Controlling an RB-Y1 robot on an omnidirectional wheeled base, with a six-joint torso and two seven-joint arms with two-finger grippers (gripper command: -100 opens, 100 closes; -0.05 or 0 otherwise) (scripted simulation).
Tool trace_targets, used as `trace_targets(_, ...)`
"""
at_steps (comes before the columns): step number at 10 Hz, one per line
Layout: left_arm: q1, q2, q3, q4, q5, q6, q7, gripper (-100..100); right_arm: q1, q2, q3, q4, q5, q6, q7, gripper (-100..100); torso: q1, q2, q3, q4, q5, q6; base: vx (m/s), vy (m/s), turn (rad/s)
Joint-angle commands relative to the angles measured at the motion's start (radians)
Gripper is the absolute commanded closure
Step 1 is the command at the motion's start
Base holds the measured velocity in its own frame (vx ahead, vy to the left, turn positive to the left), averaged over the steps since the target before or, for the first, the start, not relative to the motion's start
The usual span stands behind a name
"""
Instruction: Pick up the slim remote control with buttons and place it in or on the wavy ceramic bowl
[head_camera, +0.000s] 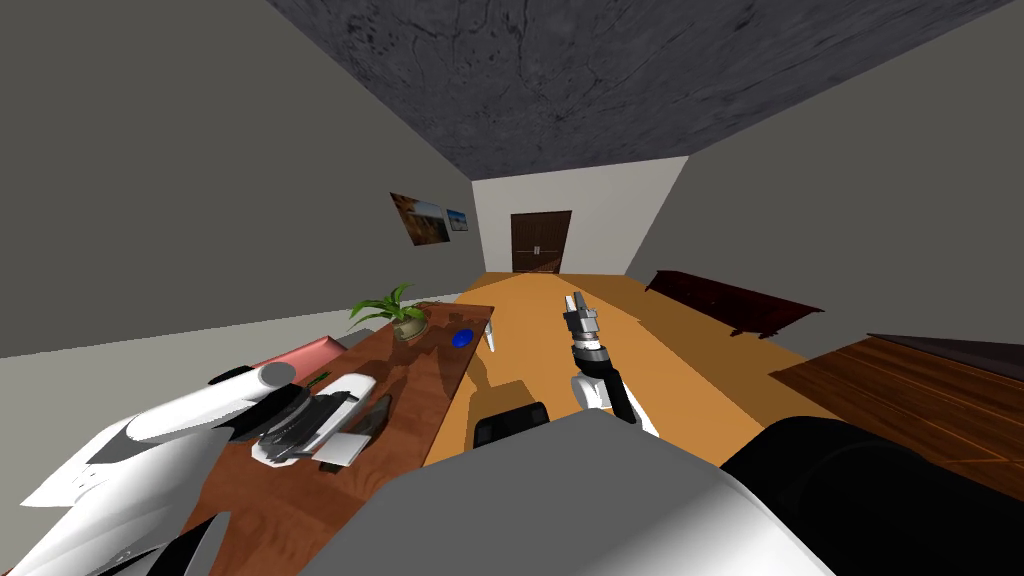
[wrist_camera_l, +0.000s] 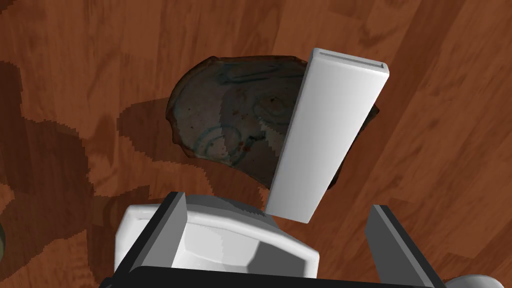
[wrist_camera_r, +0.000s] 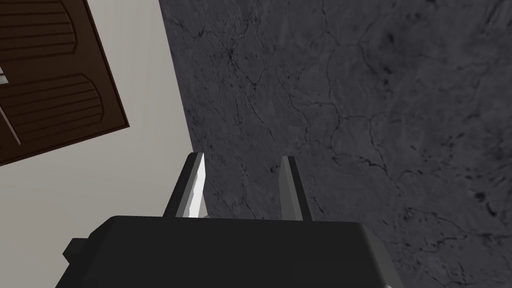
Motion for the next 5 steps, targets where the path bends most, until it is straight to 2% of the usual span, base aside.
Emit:
trace_targets(1, 0.0, 0.0, 0.0, 0.0, 0.0, 0.0, 0.0, 0, 0.0, 0.0, 0.0, 0.0, 0.0, 0.0, 0.0, 0, 0.0, 0.0, 0.0, 0.0, 0.0, 0.0, 0.0, 0.0, 0.0)
trace_targets(5, 0.0, 0.0, 0.0, 0.0, 0.0, 0.0, 0.0, 0, 0.0, 0.0, 0.0, 0.0, 0.0, 0.0, 0.0, 0, 0.0, 0.0, 0.0, 0.0, 0.0, 0.0, 0.0, 0.0, 0.0)
